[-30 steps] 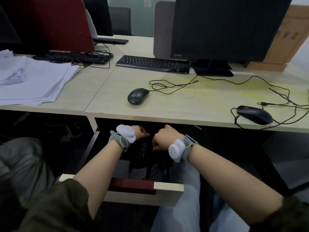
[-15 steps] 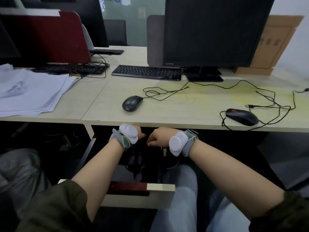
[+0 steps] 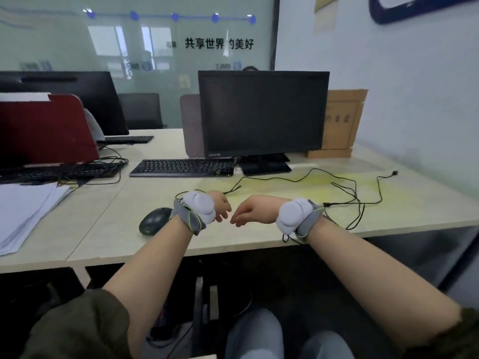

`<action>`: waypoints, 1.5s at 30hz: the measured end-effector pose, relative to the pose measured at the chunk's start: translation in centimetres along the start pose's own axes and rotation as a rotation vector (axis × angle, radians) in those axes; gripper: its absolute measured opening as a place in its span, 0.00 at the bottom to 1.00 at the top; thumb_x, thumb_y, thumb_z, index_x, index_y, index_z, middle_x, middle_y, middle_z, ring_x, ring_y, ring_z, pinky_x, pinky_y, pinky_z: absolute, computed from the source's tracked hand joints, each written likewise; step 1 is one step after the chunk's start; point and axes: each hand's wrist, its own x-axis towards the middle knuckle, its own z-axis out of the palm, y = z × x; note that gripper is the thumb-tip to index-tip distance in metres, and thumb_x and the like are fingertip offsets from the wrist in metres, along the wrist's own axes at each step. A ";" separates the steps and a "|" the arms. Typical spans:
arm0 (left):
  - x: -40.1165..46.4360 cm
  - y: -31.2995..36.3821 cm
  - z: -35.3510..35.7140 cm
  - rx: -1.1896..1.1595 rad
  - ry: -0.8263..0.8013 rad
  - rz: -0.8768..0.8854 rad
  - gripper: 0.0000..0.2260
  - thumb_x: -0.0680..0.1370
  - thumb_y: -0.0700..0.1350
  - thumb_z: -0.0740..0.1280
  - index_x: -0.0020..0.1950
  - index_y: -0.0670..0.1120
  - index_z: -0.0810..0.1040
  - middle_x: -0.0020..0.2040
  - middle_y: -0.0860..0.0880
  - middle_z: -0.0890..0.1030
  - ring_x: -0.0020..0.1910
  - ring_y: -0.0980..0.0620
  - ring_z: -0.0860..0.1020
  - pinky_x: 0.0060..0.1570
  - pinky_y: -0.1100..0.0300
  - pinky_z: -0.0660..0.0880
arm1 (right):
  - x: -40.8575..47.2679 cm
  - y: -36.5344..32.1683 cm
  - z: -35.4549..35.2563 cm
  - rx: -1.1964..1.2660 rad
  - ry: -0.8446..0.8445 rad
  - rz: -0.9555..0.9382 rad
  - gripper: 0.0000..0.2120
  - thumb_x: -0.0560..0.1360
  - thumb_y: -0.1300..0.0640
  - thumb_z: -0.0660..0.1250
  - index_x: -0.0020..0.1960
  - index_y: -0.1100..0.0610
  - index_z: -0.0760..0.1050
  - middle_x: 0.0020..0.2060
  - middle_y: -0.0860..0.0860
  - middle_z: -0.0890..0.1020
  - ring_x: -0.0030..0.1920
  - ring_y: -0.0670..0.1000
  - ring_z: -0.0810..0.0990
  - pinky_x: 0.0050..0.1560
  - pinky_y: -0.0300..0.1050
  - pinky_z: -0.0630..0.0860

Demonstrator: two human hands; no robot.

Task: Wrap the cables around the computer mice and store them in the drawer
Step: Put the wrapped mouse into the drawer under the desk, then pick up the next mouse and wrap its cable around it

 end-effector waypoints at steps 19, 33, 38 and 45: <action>11.3 11.7 11.4 0.242 -0.057 0.280 0.14 0.79 0.48 0.60 0.57 0.40 0.76 0.54 0.40 0.78 0.53 0.45 0.75 0.45 0.57 0.70 | -6.2 19.9 1.7 0.086 0.317 0.549 0.37 0.71 0.44 0.68 0.73 0.58 0.59 0.70 0.55 0.69 0.67 0.55 0.70 0.64 0.46 0.67; 8.6 10.3 9.7 -0.773 -0.030 0.283 0.22 0.78 0.45 0.63 0.70 0.43 0.63 0.52 0.43 0.79 0.46 0.48 0.81 0.47 0.57 0.77 | -5.4 18.6 1.0 0.444 0.707 0.410 0.24 0.68 0.52 0.72 0.61 0.57 0.70 0.51 0.51 0.78 0.51 0.52 0.77 0.49 0.43 0.70; 7.4 10.9 8.6 -0.885 -0.066 0.384 0.14 0.80 0.44 0.58 0.64 0.41 0.71 0.35 0.50 0.73 0.23 0.58 0.70 0.34 0.63 0.71 | -5.2 17.0 -0.3 0.709 0.871 0.429 0.28 0.66 0.50 0.75 0.59 0.62 0.67 0.52 0.55 0.77 0.53 0.55 0.78 0.55 0.53 0.77; 6.1 9.8 8.0 -0.435 0.233 0.506 0.17 0.81 0.53 0.51 0.68 0.53 0.66 0.37 0.52 0.75 0.38 0.57 0.72 0.39 0.60 0.67 | -4.9 13.7 -2.7 1.192 1.019 0.285 0.24 0.69 0.56 0.74 0.59 0.65 0.70 0.52 0.59 0.78 0.50 0.54 0.79 0.42 0.43 0.80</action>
